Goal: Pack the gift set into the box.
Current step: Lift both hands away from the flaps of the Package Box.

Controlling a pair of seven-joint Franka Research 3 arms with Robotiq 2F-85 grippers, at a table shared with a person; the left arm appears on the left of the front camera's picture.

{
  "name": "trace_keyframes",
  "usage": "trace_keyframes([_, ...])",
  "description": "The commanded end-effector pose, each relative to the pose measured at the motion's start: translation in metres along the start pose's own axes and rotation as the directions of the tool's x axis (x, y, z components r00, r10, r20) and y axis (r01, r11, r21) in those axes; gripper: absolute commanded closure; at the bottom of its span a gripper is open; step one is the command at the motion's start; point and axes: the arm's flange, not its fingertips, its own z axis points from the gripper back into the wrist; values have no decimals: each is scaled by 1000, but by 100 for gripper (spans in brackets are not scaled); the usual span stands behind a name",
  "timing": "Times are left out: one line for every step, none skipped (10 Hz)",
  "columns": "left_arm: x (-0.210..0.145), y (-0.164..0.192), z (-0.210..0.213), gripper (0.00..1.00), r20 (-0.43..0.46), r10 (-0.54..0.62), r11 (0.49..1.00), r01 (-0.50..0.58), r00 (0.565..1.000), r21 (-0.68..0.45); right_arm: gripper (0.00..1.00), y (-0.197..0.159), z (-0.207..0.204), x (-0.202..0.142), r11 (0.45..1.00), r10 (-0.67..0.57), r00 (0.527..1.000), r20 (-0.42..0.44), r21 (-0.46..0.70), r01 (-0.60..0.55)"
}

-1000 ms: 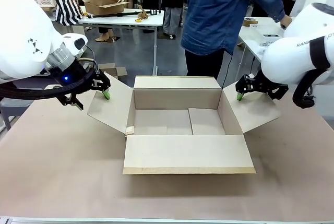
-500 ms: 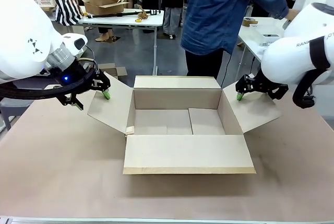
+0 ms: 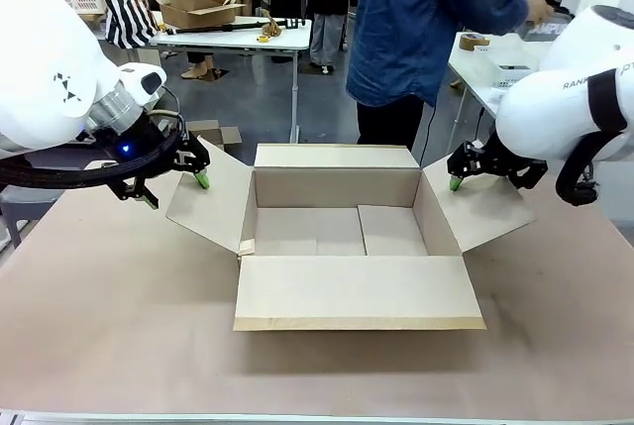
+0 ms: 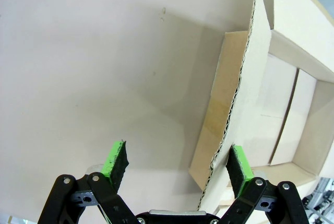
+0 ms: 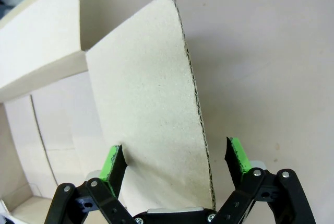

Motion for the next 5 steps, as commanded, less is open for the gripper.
trace_keyframes([1,-1,3,0,1,9,1000,-9,1000,20,0,2,4,2,1000,-15,1000,0,-20,15])
trace_keyframes([1,-1,3,0,1,9,1000,-9,1000,20,0,2,4,2,1000,-15,1000,0,-20,15])
trace_keyframes([1,-1,3,0,1,9,1000,-9,1000,20,0,2,4,2,1000,-15,1000,0,-20,15])
trace_keyframes([1,-1,3,0,1,9,1000,-9,1000,20,0,2,4,2,1000,-15,1000,0,-20,15])
trace_keyframes([1,-1,3,0,1,9,1000,-9,1000,20,0,2,4,2,1000,-15,1000,0,-20,15])
